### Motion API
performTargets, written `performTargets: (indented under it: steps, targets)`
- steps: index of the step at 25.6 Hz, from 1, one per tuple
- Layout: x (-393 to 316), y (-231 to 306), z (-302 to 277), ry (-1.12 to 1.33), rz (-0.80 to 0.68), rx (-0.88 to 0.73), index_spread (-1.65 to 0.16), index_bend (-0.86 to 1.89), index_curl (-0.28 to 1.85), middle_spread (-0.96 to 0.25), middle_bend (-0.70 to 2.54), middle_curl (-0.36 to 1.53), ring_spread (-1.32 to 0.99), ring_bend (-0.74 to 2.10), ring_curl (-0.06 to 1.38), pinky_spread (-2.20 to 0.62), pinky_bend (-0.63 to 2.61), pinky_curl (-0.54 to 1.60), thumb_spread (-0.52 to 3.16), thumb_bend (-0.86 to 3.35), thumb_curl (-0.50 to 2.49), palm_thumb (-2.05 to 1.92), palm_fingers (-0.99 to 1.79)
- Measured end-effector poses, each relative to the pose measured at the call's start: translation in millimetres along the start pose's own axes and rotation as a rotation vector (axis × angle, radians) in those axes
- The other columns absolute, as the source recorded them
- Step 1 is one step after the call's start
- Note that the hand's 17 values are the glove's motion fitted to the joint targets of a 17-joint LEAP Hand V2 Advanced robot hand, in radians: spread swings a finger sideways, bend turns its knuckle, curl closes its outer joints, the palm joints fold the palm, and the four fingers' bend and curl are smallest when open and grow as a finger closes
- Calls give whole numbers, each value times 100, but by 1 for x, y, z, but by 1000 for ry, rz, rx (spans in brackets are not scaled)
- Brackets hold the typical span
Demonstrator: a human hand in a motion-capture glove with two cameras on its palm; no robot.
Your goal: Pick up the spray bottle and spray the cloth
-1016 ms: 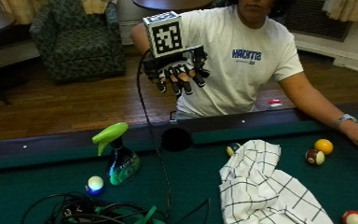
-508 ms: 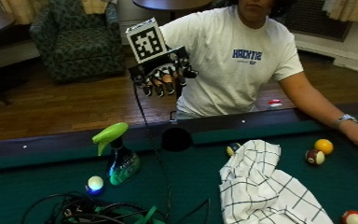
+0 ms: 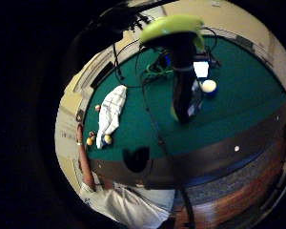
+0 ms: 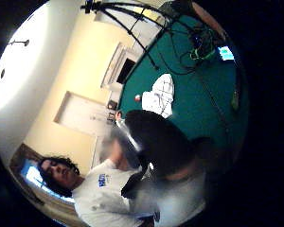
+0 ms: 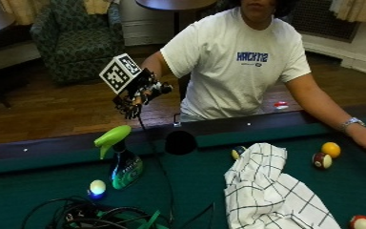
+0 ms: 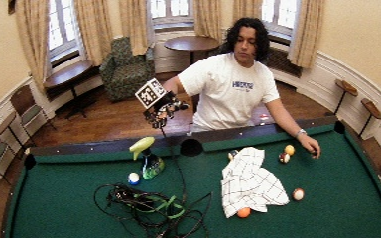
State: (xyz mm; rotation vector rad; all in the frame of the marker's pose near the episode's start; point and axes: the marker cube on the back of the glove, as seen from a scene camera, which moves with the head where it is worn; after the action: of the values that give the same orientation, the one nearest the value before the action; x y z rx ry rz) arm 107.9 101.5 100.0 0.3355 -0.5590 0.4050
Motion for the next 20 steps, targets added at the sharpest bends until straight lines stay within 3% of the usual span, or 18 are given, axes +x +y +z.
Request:
performTargets:
  steps: [11, 20]
  targets:
    - [50, 16, 29, -190, 217, 241, -42, 12, 24, -5, 20, 30, -4, 33, 27, 24, 36, 31, 114, 2, 25, 44, 37]
    - [58, -34, 44, -246, 350, 350, -39, 11, 23, -5, 21, 32, -4, 35, 28, 24, 37, 33, 113, 1, 28, 52, 36]
